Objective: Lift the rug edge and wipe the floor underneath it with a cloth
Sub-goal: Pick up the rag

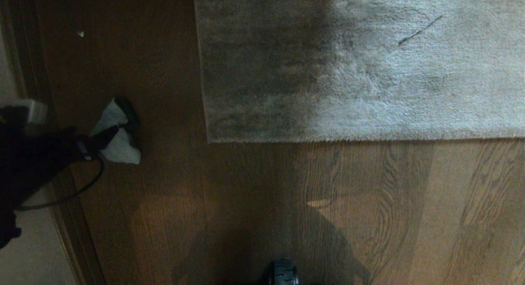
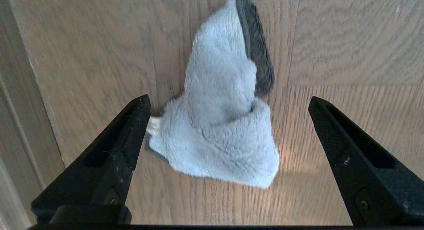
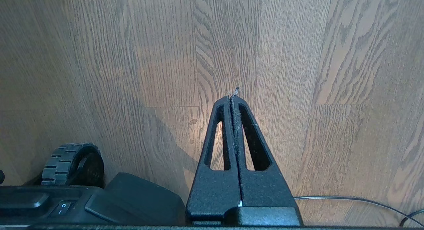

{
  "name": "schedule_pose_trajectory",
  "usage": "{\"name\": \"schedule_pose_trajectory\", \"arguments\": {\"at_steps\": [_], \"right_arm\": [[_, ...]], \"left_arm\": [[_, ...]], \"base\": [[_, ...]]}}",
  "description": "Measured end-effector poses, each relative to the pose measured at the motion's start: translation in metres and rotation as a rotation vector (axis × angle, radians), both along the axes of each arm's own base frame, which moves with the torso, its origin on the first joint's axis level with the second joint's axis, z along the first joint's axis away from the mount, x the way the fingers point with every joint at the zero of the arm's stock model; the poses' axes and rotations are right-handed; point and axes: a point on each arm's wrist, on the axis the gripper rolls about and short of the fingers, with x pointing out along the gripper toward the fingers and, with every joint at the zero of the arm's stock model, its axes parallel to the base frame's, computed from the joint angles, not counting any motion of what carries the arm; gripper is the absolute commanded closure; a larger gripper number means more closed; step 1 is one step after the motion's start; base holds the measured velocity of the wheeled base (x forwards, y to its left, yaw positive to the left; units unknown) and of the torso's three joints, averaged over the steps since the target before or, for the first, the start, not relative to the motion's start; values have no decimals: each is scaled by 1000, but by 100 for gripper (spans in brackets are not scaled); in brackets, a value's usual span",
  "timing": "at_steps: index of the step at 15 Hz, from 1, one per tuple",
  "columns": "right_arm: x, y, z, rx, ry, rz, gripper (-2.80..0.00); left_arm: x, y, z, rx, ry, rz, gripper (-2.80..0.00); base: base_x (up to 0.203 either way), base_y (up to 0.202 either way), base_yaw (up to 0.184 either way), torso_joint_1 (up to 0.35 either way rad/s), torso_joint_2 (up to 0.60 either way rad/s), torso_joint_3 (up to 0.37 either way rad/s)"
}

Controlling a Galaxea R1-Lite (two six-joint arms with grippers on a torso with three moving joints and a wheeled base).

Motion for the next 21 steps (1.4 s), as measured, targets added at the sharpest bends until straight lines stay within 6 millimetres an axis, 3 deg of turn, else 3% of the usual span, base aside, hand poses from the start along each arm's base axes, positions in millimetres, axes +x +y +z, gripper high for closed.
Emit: {"name": "schedule_pose_trajectory", "arguments": {"at_steps": [17,18,21], "right_arm": [[0,0,0,0,0,-1,0],[0,0,0,0,0,0,0],[0,0,0,0,0,0,0]], "left_arm": [[10,3,-13,-1,8,1,-280],[10,3,-13,-2,10,1,0],[11,3,-14,-2,11,-1,0]], "base": [[0,0,0,0,0,0],[0,0,0,0,0,0],[0,0,0,0,0,0]]}}
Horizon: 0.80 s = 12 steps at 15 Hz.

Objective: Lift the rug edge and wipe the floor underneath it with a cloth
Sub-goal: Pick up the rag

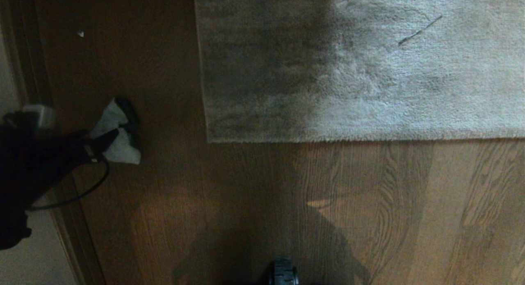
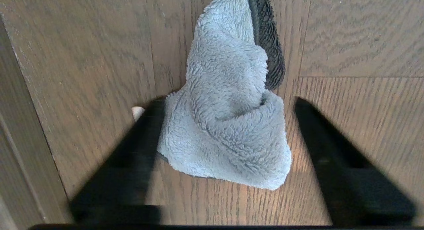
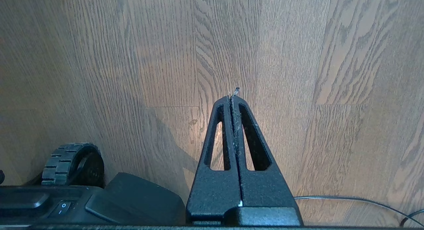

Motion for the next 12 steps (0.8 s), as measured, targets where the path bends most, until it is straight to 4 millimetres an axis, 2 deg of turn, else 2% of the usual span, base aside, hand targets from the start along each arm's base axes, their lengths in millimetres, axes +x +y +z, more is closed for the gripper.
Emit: {"name": "schedule_pose_trajectory", "arguments": {"at_steps": [12], "right_arm": [[0,0,0,0,0,-1,0]], "left_arm": [[-1,-1,-1,-1,4,-2,0]], "base": [[0,0,0,0,0,0]]}}
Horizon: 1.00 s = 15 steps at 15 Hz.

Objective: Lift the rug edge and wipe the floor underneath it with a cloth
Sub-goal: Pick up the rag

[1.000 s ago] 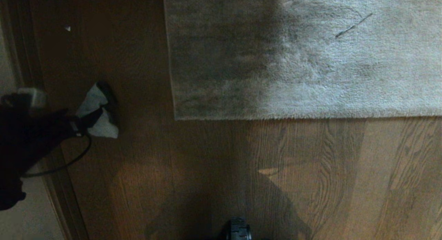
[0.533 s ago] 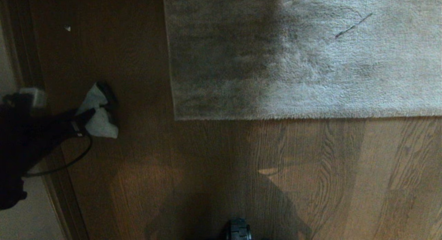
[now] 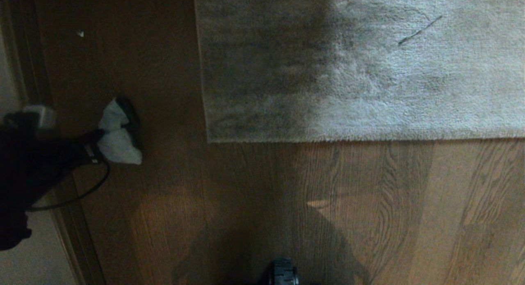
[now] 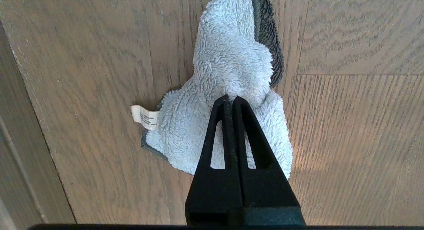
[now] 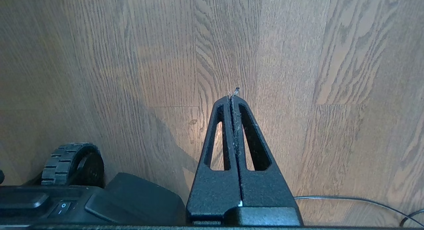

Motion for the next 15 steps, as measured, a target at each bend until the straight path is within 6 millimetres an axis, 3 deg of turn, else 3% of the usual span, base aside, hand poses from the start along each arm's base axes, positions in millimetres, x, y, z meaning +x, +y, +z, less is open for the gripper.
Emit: {"name": "schedule_pose_trajectory", "arguments": {"at_steps": [6,15], "right_arm": [[0,0,0,0,0,1,0],[0,0,0,0,0,1,0]], "left_arm": [[-4,-1,0,-1,3,0,0],[-32,-7,7,-1,-2,12,0]], "base": [[0,0,0,0,0,0],[0,0,0,0,0,0]]}}
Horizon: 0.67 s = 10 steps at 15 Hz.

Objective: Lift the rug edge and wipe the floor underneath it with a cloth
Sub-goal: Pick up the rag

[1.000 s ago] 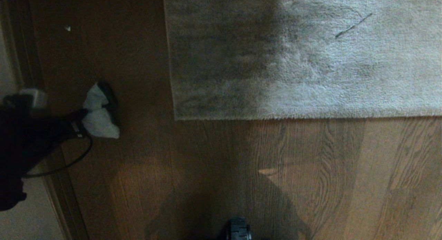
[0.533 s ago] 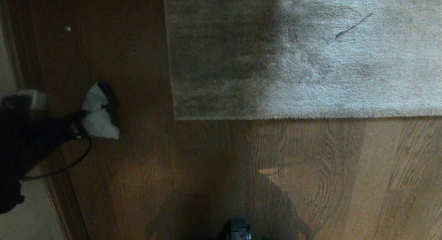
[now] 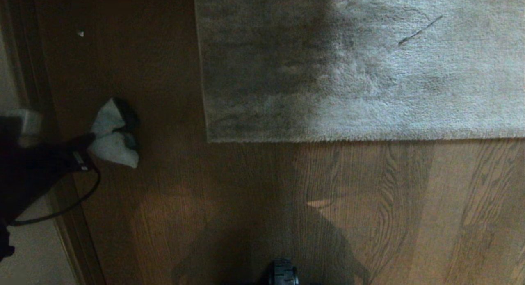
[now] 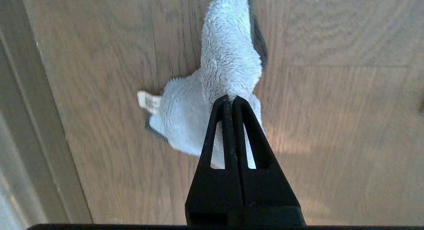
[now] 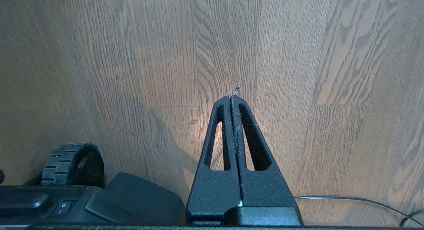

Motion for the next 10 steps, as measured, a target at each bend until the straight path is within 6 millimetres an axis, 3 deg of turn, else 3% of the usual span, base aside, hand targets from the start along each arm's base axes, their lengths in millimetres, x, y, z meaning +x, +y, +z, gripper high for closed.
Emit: {"name": "schedule_pose_trajectory", "arguments": {"at_steps": [10], "right_arm": [[0,0,0,0,0,0,0]], "left_arm": [[-29,-10,8,8,-26,-4,0]], "base": [[0,0,0,0,0,0]]}}
